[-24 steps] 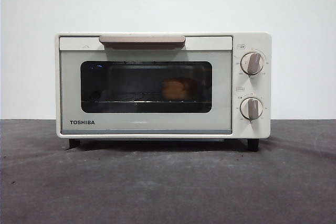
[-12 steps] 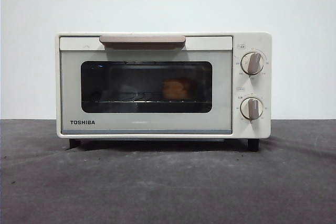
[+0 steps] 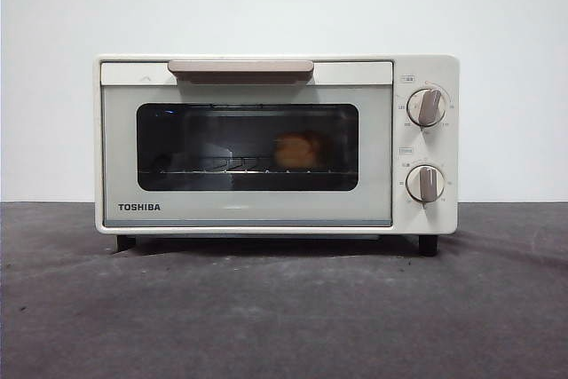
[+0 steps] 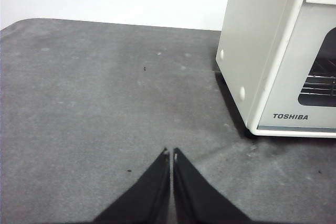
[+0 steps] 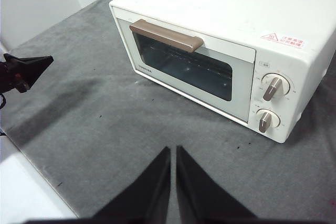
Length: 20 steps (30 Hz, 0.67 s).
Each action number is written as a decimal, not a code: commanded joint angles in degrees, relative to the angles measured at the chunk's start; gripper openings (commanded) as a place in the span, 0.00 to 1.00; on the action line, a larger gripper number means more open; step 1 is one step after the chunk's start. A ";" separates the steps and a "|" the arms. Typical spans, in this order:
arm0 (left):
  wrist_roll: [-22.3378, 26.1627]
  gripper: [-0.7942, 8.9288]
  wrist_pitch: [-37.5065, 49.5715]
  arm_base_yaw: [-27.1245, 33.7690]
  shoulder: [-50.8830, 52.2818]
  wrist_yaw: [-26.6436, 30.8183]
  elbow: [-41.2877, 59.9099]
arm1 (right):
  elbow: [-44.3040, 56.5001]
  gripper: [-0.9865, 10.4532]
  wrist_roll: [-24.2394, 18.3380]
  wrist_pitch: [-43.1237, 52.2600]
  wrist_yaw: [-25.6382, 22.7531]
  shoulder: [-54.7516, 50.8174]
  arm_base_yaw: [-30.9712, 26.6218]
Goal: The left arm flap open the oven, the right arm pick bread and place it into oven, the left arm flap close the oven
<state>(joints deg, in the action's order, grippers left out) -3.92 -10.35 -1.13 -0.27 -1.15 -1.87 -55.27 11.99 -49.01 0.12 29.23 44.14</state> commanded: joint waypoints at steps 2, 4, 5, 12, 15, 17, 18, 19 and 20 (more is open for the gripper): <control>0.68 0.10 -0.39 0.15 0.09 0.33 1.18 | -0.96 0.10 -0.46 0.87 -0.13 0.13 0.33; 0.70 0.10 -0.42 0.15 0.09 0.33 1.18 | -0.96 0.10 -0.55 0.94 -0.39 -0.50 -0.52; 0.68 0.10 -0.39 0.15 0.09 0.33 1.18 | -0.83 0.10 -1.07 1.07 -1.14 -0.63 -1.68; 0.68 0.10 -0.39 0.15 0.09 0.33 1.18 | 11.78 0.10 -2.40 17.44 -1.53 -5.84 -19.63; 0.68 0.10 -0.39 0.15 0.09 0.33 1.18 | 24.02 0.10 -7.02 31.12 1.14 -11.19 -27.45; 0.70 0.10 -0.39 0.15 0.09 0.33 1.18 | 31.45 0.10 -8.70 38.23 2.71 -14.56 -31.52; 0.68 0.10 -0.39 0.15 0.09 0.33 1.18 | 35.89 0.10 -9.31 41.90 3.39 -16.65 -33.99; 0.70 0.10 -0.39 0.15 0.09 0.33 1.18 | 38.95 0.10 -9.68 43.95 3.50 -18.21 -35.80; 0.68 0.10 -0.39 0.15 0.09 0.33 1.18 | 41.57 0.10 -9.99 45.29 3.52 -19.61 -37.42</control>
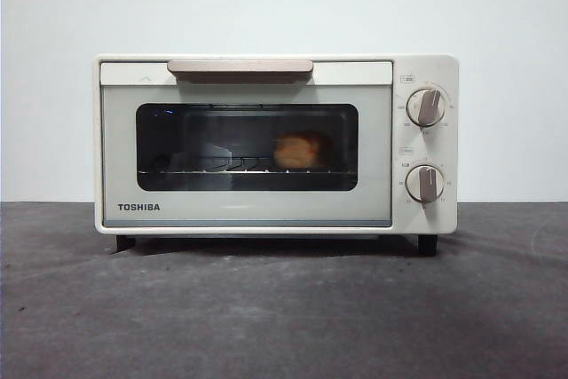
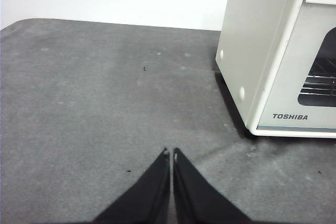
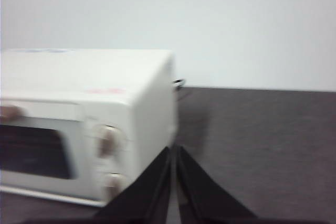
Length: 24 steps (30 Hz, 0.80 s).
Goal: The left arm flap open the oven, the right arm pick bread and place it into oven, the left arm flap close the oven
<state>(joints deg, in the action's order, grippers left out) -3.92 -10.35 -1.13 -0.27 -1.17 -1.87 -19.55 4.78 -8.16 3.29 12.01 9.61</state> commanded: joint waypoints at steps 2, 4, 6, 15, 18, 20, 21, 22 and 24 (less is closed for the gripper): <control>0.68 0.10 -0.39 0.15 0.09 0.35 1.18 | 10.88 0.10 -2.89 5.62 0.35 -5.44 -5.92; 0.68 0.10 -0.39 0.15 0.09 0.35 1.18 | 14.51 0.10 -2.93 5.57 0.33 -8.20 -7.85; 0.68 0.10 -0.39 0.15 0.09 0.35 1.18 | 16.96 0.10 -3.34 5.57 0.31 -9.90 -8.61; 0.68 0.10 -0.39 0.15 0.09 0.35 1.18 | 18.99 0.10 -5.46 -1.57 0.37 -11.80 -8.76; 0.68 0.10 -0.39 0.15 0.09 0.35 1.18 | 18.99 0.10 -5.35 -1.75 0.37 -11.80 -8.76; 0.68 0.10 -0.39 0.15 0.09 0.35 1.18 | 18.99 0.10 -5.27 -1.70 0.35 -11.80 -8.76; 0.68 0.10 -0.39 0.15 0.09 0.35 1.18 | 18.99 0.10 -5.27 -1.57 0.33 -11.80 -8.76; 0.68 0.10 -0.39 0.15 0.09 0.35 1.18 | 18.99 0.10 -5.27 -1.38 0.20 -11.80 -8.76; 0.68 0.10 -0.39 0.15 0.09 0.35 1.18 | 18.99 0.10 -5.27 -0.81 0.11 -11.80 -8.76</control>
